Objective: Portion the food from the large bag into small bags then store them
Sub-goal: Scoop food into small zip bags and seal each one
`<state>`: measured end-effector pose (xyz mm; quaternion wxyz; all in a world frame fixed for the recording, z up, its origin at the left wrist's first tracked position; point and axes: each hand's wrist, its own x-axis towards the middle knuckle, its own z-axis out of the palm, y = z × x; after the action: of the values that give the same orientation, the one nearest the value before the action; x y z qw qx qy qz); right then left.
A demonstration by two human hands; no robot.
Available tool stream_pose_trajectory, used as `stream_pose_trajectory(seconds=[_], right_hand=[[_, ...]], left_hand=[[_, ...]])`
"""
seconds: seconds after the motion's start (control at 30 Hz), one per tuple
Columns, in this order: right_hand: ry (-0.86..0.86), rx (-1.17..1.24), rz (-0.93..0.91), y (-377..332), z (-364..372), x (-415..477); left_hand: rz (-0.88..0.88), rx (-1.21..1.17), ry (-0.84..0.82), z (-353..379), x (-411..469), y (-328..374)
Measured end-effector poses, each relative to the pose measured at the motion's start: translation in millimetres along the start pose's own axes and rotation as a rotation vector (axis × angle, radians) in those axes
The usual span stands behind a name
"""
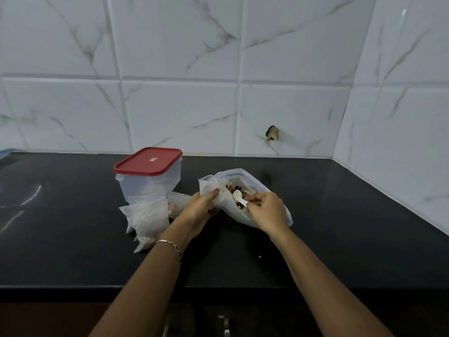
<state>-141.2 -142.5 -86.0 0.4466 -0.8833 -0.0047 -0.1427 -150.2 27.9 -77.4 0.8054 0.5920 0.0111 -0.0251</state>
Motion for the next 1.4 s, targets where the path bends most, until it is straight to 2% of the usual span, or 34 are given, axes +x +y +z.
stream_pose_trajectory(seconds=[0.33,0.43,0.57,0.67,0.8,1.0,1.13,1.4], right_hand=[[-0.080,0.387,0.207,2.5,5.8,2.5],[-0.092,0.558,0.303,-7.6,-2.0,3.6],[-0.127,0.628,0.466,-17.2,-12.8,5.7],[-0.151,0.725,0.501,-19.4,-17.2,4.9],[-0.145,0.746,0.477,-24.7,-31.1,-2.9],[-0.146,0.742,0.365,-40.8,-62.5,-18.1],[-0.188,0.722,0.277,-55.0,-72.5,-28.2],[-0.178,0.411,0.054,-77.7,-62.8,-49.3]], left_hand=[[0.078,-0.009,-0.100,10.9,3.6,-5.2],[0.113,0.032,-0.059,5.6,-3.3,-1.9],[0.144,0.133,0.016,-2.1,-8.8,-3.9],[0.156,0.167,0.046,-1.1,-12.1,-5.3],[0.206,0.211,0.096,-2.8,-16.8,-6.8],[0.268,0.302,0.079,-1.3,-29.9,-8.7],[0.249,0.312,0.088,-3.9,-35.1,-11.4],[0.252,0.318,0.091,-3.9,-40.6,-10.0]])
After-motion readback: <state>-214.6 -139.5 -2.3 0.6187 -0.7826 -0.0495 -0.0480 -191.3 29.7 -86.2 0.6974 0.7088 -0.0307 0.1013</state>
